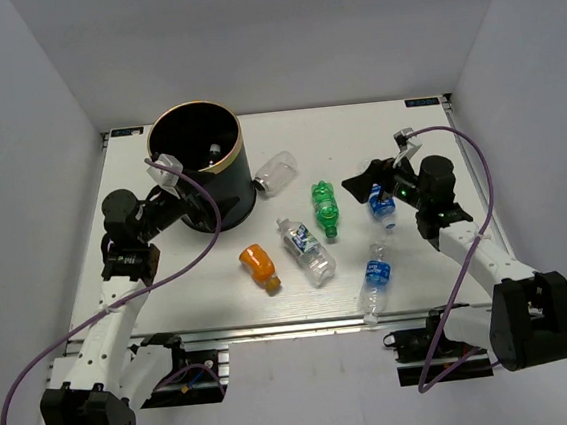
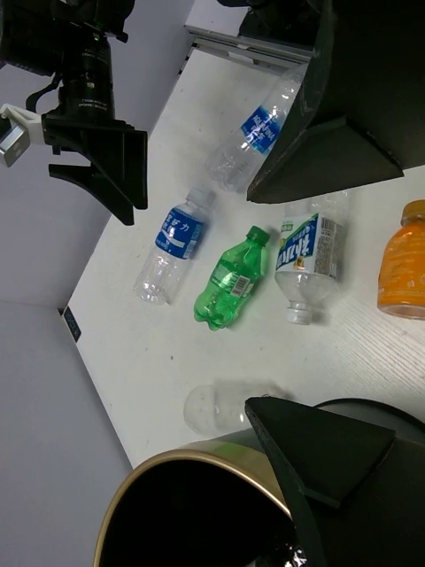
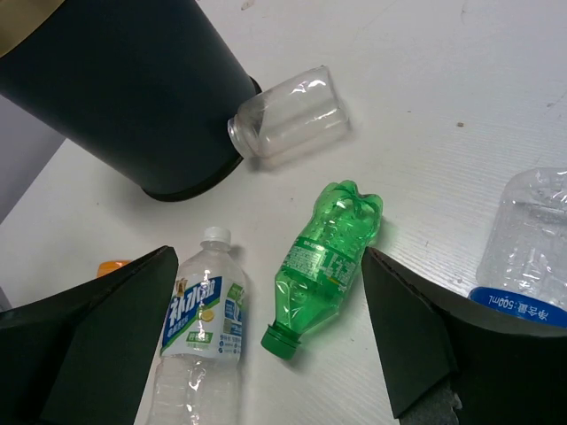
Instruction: Put the plastic bottles in the bin
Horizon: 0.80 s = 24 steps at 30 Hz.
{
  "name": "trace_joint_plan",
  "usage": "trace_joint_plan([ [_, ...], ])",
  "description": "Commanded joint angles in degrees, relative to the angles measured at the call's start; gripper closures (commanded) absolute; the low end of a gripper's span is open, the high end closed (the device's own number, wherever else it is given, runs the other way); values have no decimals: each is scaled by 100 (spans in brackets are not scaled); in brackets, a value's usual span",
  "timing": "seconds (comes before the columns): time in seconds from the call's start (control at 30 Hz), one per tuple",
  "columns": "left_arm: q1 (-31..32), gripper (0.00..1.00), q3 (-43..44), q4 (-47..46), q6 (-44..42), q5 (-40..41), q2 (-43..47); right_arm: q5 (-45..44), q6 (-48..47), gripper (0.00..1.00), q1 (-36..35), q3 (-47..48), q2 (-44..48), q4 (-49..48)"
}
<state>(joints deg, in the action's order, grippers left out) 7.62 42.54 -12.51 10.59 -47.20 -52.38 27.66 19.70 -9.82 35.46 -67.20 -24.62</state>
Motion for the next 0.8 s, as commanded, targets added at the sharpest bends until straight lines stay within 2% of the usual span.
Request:
trace_joint_plan([
  [0.0,12,0,-53,-111,31,-132,70,90,25,10,-11,207,84,-254],
  [0.17,64,0,-53,-111,31,-193,70,301,-81,10,-11,172,110,-253],
  [0.2,64,0,-53,-111,31,-254,70,597,-237,10,7,154,145,-297],
  [0.3,117,3,-53,-111,31,-386,17,1030,-387,10,-11,-30,207,-613],
  [0.4,117,6,-53,-111,84,-466,17,1162,-467,10,-11,39,207,-422],
  [0.47,240,12,-53,-111,84,-518,17,1172,-494,10,-72,145,198,-289],
  [0.6,468,37,131,520,-241,-518,-71,787,-625,10,-186,329,304,175],
  [0.63,582,37,201,661,-294,-440,-131,715,-730,13,-239,347,391,255],
  [0.7,697,47,202,951,-347,-370,-132,469,-775,37,-344,488,444,589],
  [0.73,810,47,202,1100,-399,-221,-132,407,-853,57,-379,523,488,729],
  [0.77,872,47,254,1215,-400,-219,-132,346,-863,92,-415,567,488,826],
])
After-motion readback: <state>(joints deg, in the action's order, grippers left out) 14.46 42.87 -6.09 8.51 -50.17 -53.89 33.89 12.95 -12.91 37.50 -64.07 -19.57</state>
